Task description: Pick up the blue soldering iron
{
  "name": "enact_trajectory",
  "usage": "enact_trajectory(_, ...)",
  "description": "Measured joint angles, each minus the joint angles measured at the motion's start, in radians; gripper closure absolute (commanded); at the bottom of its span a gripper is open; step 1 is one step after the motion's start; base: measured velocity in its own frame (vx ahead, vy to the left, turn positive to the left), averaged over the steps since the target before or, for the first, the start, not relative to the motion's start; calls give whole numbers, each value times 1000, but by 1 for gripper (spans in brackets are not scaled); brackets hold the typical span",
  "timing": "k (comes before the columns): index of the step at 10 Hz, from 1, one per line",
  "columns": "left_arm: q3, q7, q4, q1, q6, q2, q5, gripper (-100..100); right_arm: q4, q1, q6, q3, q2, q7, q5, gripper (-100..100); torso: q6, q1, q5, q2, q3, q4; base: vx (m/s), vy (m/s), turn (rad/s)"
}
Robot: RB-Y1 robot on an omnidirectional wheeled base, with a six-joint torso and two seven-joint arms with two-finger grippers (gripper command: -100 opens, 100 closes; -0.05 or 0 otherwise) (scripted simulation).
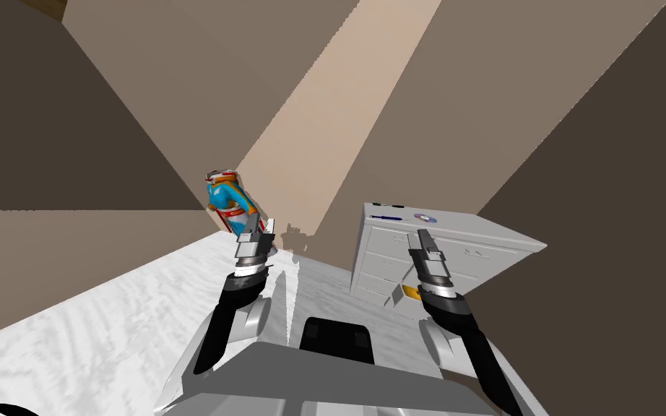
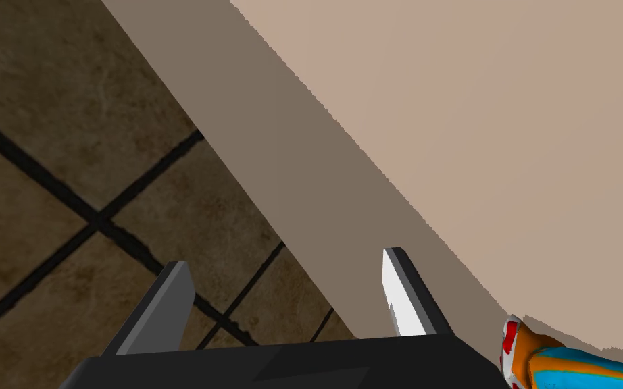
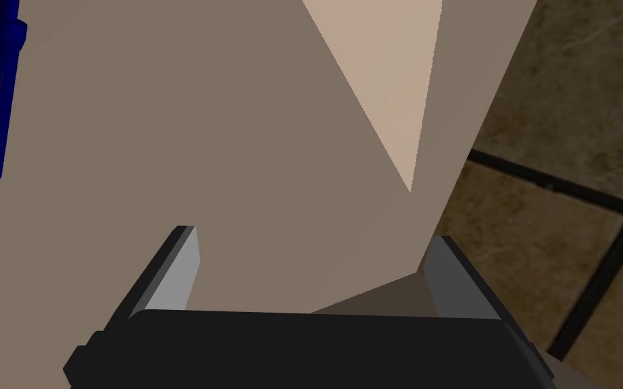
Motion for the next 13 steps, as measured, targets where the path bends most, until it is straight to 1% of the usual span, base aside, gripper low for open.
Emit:
enact_trajectory(3,0,0,0,0,0,0,0,0,28,-14,-36,-21,-87,16,11,-100,0,0,0,-1,-1,0,-55,-27,-3)
enact_trajectory(7,0,0,0,0,0,0,0,0,61,-26,-77,-43,-191,33,28,-100,0,0,0,-2,-1,0,-47,-20,-4)
enact_trajectory(12,0,0,0,0,0,0,0,0,109,-38,-133,-67,-323,52,57,-100,0,1,0,-4,-2,-1,-27,-12,-1)
enact_trajectory(13,0,0,0,0,0,0,0,0,126,-40,-150,-73,-353,56,66,-100,0,1,0,-4,-2,-1,-16,-10,0)
